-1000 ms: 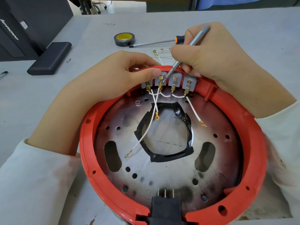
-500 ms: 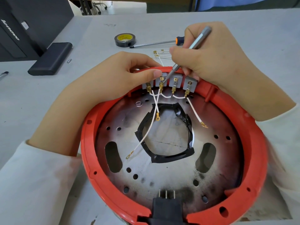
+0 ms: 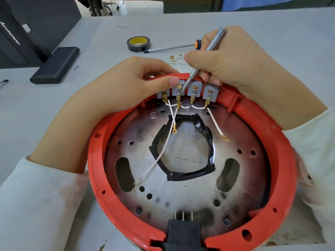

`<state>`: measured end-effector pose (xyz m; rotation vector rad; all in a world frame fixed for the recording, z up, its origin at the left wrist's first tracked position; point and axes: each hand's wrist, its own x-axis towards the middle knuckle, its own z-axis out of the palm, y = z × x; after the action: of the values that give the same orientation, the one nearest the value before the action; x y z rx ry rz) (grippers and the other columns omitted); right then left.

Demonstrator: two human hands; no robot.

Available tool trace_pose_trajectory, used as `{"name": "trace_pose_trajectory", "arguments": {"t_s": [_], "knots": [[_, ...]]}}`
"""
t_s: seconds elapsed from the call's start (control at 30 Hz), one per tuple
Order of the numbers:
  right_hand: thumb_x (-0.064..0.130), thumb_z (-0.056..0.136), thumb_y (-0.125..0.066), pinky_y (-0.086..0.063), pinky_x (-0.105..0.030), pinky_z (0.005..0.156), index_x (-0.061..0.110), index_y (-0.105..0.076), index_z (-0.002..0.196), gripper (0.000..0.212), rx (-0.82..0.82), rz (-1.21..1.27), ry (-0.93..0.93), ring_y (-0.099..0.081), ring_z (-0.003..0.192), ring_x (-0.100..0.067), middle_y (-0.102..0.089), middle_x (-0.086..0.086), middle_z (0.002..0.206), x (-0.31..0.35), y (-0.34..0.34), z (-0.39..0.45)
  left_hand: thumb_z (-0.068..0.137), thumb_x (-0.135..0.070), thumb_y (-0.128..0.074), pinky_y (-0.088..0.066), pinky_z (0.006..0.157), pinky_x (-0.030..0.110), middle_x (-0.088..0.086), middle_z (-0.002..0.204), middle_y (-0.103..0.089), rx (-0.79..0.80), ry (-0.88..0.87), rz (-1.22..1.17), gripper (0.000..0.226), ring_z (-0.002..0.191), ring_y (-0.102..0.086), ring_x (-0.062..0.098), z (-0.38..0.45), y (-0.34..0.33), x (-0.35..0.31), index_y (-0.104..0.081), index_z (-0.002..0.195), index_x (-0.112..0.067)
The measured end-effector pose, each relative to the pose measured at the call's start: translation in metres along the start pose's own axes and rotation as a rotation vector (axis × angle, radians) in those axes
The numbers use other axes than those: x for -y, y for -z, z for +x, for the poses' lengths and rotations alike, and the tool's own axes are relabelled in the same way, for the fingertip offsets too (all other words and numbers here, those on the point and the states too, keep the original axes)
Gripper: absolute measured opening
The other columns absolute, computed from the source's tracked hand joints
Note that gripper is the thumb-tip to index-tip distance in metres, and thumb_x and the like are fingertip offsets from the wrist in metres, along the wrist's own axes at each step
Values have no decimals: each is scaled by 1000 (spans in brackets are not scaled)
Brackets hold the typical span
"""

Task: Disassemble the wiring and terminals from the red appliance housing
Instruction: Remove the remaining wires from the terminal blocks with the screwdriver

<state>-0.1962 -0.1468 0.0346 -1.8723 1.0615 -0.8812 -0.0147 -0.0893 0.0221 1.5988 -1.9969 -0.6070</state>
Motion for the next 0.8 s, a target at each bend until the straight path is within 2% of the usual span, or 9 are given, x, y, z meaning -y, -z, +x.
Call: {"name": "trace_pose_trajectory", "arguments": {"t_s": [0.17, 0.3, 0.43, 0.57, 0.67, 0.73, 0.8], "knots": [[7, 77, -60, -28, -15, 35, 15, -40, 55, 31, -109, 81, 64, -36, 29, -12, -48, 2, 36, -4, 2, -4, 88, -48, -54, -37, 78, -2, -29, 98, -66, 2, -8, -24, 20, 93, -58, -13, 0, 0, 0, -66, 104, -44], [9, 81, -62, -33, -16, 36, 15, -43, 57, 31, -90, 15, 79, -40, 29, -7, -48, 3, 38, -3, 1, -5, 88, -48, -55, -36, 76, -3, -31, 96, -66, 5, -16, -30, 19, 91, -57, -15, 0, 0, 1, -65, 103, -44], [15, 89, -65, -29, -17, 35, 16, -44, 63, 33, -74, 149, 171, -37, 29, -11, -50, 1, 42, 4, 5, -13, 87, -49, -55, -36, 73, -3, -31, 93, -66, -2, -18, -41, 18, 88, -58, -13, 0, 0, 1, -65, 101, -45], [29, 95, -57, -33, -20, 35, 17, -53, 85, 16, 89, 134, 333, -49, 34, -21, -66, -1, 62, 19, 7, -20, 88, -46, -56, -37, 70, -1, -33, 85, -65, 0, -25, -56, 17, 81, -58, -14, -1, 1, 1, -66, 101, -41], [36, 96, -50, -39, -28, 32, 9, -64, 99, 30, 274, 32, 349, -53, 34, -29, -68, -3, 65, 25, 10, -25, 89, -46, -56, -37, 71, 2, -32, 83, -64, -4, -34, -54, 13, 79, -57, -15, -2, 0, 1, -66, 98, -43], [44, 93, -52, -41, -29, 34, 16, -69, 98, 34, 319, -73, 323, -50, 33, -25, -67, -3, 62, 23, 12, -32, 89, -45, -56, -38, 70, 7, -28, 79, -64, -3, -42, -53, 8, 77, -56, -12, -3, 1, 0, -64, 90, -45], [49, 89, -54, -47, -32, 43, 29, -72, 96, 28, 299, -204, 330, -53, 38, -16, -67, 1, 65, 19, 14, -39, 89, -44, -56, -38, 68, 6, -29, 78, -63, 3, -54, -61, 8, 75, -56, -12, -4, 2, -1, -62, 86, -47]]}}
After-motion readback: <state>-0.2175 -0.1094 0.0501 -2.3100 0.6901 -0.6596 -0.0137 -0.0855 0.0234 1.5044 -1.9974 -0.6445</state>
